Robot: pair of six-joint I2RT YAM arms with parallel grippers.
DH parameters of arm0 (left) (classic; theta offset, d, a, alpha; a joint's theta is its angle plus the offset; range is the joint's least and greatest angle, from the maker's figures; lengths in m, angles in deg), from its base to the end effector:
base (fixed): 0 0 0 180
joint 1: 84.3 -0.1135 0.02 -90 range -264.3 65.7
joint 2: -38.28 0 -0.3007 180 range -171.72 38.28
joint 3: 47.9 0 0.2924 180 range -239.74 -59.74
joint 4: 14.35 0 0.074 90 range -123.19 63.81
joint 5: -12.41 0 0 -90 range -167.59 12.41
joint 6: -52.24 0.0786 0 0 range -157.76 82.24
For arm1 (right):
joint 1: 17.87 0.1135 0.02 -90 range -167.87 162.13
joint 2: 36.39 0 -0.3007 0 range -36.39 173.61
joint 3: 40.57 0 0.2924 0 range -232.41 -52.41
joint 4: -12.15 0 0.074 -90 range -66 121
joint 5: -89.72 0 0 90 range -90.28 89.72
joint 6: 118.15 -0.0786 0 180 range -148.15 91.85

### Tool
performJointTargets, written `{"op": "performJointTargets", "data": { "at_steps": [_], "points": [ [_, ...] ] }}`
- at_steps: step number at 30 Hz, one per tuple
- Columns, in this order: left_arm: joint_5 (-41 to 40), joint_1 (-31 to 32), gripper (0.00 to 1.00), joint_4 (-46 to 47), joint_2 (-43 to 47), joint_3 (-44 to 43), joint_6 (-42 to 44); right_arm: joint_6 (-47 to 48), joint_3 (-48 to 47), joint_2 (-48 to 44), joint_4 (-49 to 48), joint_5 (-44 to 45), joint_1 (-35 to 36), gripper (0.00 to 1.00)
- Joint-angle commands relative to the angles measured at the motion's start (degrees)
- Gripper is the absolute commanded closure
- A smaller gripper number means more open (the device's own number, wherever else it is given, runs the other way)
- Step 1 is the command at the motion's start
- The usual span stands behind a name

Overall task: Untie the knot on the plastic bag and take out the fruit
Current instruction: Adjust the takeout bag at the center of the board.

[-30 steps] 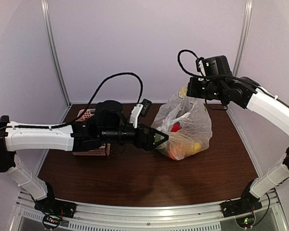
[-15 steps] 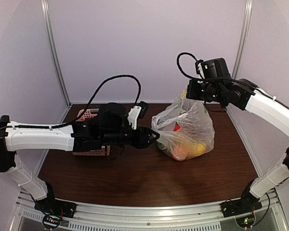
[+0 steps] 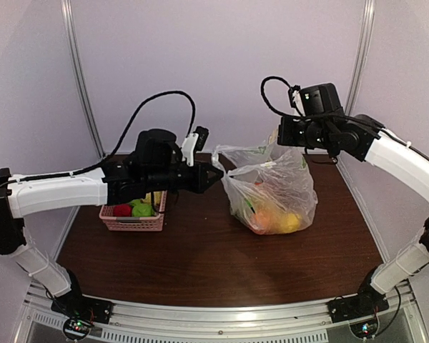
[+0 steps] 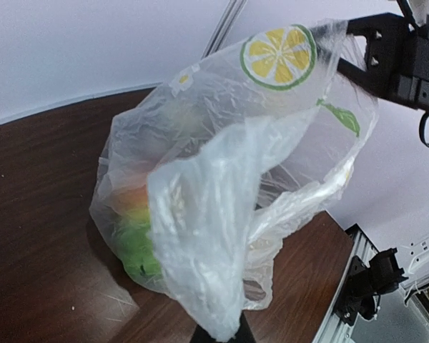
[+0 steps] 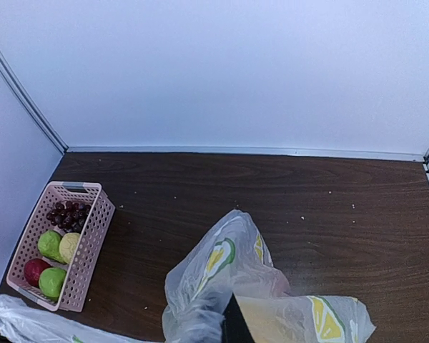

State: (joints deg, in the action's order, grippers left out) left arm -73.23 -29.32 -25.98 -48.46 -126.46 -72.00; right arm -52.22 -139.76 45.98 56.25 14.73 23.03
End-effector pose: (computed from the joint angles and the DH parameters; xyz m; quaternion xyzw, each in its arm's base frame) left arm 0.2451 -0.3602 0.3205 0.1687 0.8003 -0.4256 0.3871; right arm 0.3105 0.2421 0.4274 -0.0567 0.8474 0.1830 0.4951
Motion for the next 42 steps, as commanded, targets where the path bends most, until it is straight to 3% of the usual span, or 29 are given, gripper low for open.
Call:
{"op": "performJointTargets", "data": {
  "at_steps": [1,9,17,25,28,31,34,37,42],
  "points": [
    [3.3,-5.2,1.00,0.5,-2.0,-5.9,4.6,4.6,-5.6,-0.6,0.8,-0.3,0.1,1.00],
    [7.1,-13.7,1.00,2.1,-8.8,-10.7,7.5,5.3,-1.6,-2.2,0.1,-5.7,0.3,1.00],
    [8.5,-16.2,1.00,3.0,-16.8,-11.9,7.7,0.7,8.1,0.8,-7.4,-13.8,1.1,1.00],
    [10.0,-17.5,1.00,2.4,-19.9,-13.3,6.6,-0.6,9.6,2.1,-10.0,-14.6,1.1,1.00],
    [11.2,-17.5,0.81,1.3,-17.5,-13.1,7.0,-0.8,9.3,1.9,-9.6,-12.7,1.1,1.00],
    [11.9,-17.5,0.54,-1.2,-13.3,-11.0,7.3,-1.3,9.4,1.9,-9.6,-11.4,1.1,1.00],
    [14.5,-17.5,0.34,-1.9,-7.3,-6.3,6.6,-2.0,9.3,2.2,-10.1,-11.3,1.1,1.00],
    [17.0,-16.9,0.27,-3.8,-1.1,-1.0,6.1,-2.4,9.2,2.5,-10.6,-11.1,1.1,1.00],
    [16.4,-13.9,0.24,-6.0,9.5,7.3,6.2,-2.6,9.0,3.1,-10.7,-11.1,1.1,1.00]
  ]
}}
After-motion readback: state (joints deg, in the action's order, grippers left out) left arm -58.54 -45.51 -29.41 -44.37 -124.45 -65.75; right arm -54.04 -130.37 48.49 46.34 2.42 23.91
